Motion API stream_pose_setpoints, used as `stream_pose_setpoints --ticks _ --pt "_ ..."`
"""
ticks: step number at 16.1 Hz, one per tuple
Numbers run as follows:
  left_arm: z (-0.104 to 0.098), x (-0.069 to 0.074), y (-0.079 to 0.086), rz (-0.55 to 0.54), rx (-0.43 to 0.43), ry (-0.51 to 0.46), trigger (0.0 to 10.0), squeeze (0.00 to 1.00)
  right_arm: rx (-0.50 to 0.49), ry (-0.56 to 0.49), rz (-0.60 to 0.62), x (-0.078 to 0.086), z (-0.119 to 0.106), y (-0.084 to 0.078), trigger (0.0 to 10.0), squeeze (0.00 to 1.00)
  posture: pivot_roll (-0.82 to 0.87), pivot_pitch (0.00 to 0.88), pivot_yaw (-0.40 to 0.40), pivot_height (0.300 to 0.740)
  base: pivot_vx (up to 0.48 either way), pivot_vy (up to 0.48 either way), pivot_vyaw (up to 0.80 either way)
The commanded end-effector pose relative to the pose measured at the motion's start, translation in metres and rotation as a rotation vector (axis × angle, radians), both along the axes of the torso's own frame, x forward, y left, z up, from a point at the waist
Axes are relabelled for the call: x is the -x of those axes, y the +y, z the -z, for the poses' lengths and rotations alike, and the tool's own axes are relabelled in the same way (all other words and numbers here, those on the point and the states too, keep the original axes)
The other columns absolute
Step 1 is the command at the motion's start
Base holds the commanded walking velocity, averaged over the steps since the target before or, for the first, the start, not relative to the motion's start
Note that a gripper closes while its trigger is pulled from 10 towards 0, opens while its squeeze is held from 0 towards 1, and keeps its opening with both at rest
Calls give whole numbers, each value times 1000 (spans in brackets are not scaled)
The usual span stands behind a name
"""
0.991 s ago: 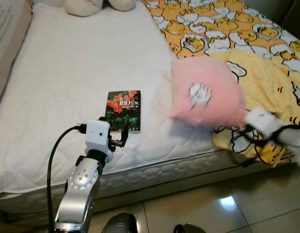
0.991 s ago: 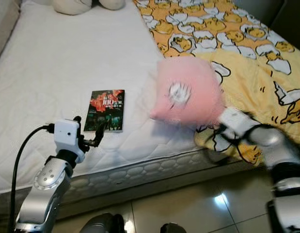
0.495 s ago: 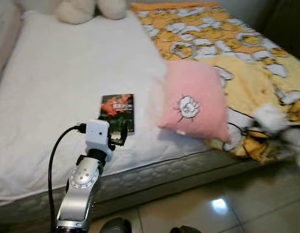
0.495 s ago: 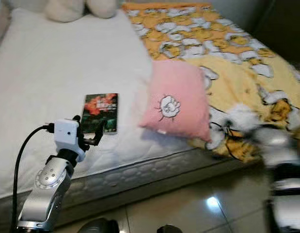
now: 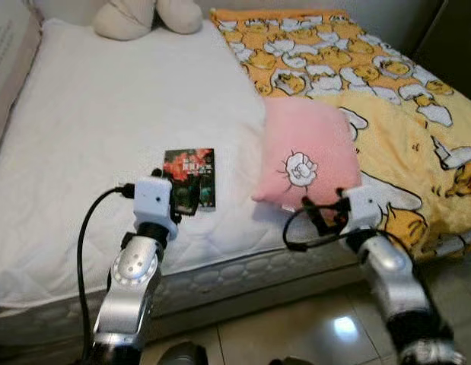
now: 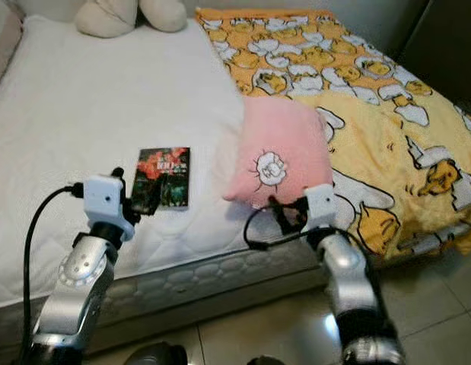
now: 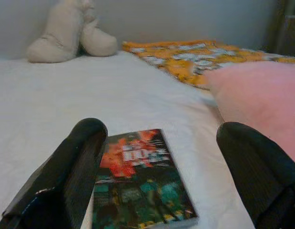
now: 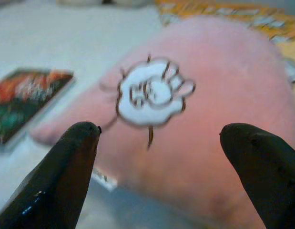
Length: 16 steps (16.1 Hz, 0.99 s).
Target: Clean up the room
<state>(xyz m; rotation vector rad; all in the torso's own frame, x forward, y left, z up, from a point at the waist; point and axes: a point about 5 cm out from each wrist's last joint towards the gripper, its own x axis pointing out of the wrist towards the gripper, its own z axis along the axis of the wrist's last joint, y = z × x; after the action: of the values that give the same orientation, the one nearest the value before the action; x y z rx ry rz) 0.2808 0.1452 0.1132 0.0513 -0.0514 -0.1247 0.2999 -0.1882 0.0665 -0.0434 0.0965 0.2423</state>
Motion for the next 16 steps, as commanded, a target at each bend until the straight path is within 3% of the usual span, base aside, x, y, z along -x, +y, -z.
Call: stream_pose_setpoints --ticks 1,3,4,9,12,16 --pt "1 -5 -3 -22 20 5 10000 0 -15 -65 60 -2 -11 -5 10000 0 -17 0 -10 740 0 -454 556" --pt "2 -13 -3 -41 34 22 10000 0 -2 -98 65 -3 -14 2 10000 0 -40 0 3 740 0 -452 522" --pt "3 -23 1 -68 48 42 10000 0 -35 -142 123 -3 -21 3 10000 0 -64 0 24 740 0 -458 475" --pt "6 -41 2 -70 4 66 10000 0 -53 -183 266 3 -23 -5 10000 0 -75 0 44 740 0 -440 453" --pt "6 -43 3 -78 11 53 10000 0 -78 -217 327 2 -27 -7 10000 0 -69 0 41 740 0 0 0" --pt "2 -42 -4 -25 -6 9 10000 0 -81 -210 275 -1 -28 6 10000 0 -67 0 39 740 0 0 0"
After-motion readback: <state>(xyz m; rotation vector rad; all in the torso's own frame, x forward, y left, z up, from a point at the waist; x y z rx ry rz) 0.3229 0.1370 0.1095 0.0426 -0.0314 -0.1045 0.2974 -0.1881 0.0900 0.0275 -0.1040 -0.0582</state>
